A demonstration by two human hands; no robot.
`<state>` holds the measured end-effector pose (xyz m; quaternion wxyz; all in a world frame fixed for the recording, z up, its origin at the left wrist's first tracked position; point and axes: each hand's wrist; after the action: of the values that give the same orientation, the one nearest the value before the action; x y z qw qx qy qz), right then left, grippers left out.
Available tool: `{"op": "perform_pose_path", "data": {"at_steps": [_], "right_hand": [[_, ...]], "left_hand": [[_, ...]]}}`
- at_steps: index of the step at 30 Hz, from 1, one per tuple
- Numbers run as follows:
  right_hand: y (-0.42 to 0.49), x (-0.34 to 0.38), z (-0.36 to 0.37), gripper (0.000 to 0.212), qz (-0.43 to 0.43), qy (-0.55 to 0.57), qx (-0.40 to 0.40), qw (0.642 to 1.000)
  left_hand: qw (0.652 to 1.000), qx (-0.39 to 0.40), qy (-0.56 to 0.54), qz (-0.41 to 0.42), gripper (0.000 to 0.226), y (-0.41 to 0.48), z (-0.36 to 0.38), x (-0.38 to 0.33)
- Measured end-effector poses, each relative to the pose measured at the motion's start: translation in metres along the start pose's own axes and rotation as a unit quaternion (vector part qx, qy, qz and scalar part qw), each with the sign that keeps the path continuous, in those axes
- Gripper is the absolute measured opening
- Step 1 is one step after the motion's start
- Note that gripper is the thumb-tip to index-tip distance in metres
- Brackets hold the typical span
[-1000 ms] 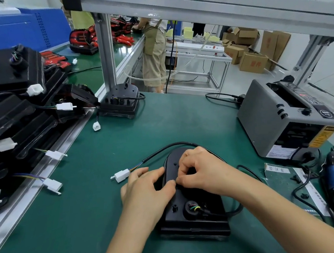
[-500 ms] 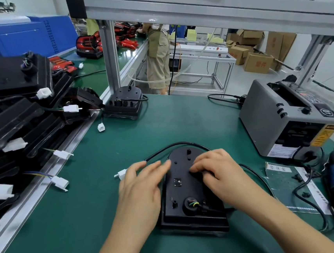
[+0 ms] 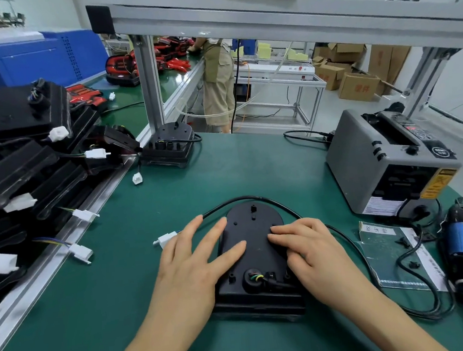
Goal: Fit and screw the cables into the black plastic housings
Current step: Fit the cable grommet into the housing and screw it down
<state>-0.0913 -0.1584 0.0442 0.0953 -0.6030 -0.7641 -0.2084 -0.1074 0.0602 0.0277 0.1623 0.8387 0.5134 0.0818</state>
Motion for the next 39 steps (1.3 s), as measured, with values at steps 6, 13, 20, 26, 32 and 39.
{"op": "perform_pose_path", "data": {"at_steps": [6, 13, 20, 26, 32, 39], "right_hand": [[0.000, -0.003, 0.002, 0.042, 0.010, 0.036, 0.015, 0.999], [-0.020, -0.026, -0.017, 0.019, 0.130, 0.084, -0.068, 0.986], [-0.038, -0.033, -0.031, 0.043, 0.287, -0.037, 0.099, 0.952], [-0.026, -0.026, -0.022, 0.038, 0.300, 0.034, 0.092, 0.949], [-0.025, -0.019, -0.018, 0.035, 0.282, 0.091, 0.135, 0.946], [-0.016, 0.003, -0.005, 0.050, 0.268, 0.153, 0.149, 0.939]], "left_hand": [[0.993, 0.047, -0.104, -0.025, 0.084, 0.003, 0.002, 0.002], [0.966, 0.004, -0.227, -0.120, 0.049, 0.036, 0.003, 0.043], [0.953, 0.209, -0.022, -0.217, 0.032, 0.087, 0.009, 0.060], [0.908, 0.225, -0.255, -0.245, 0.023, 0.085, 0.003, 0.050], [0.887, 0.237, -0.349, -0.188, 0.033, 0.047, -0.011, 0.033], [0.898, 0.237, -0.309, -0.206, 0.050, 0.029, -0.012, -0.009]]}}
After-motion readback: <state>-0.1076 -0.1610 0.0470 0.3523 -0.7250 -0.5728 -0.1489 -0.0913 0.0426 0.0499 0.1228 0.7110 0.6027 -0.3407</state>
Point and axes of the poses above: each hand's wrist, its own y-axis towards the middle knuckle, its own z-axis out of the palm, x = y × z, and after that the axes turned 7 degrees about z, right-handed
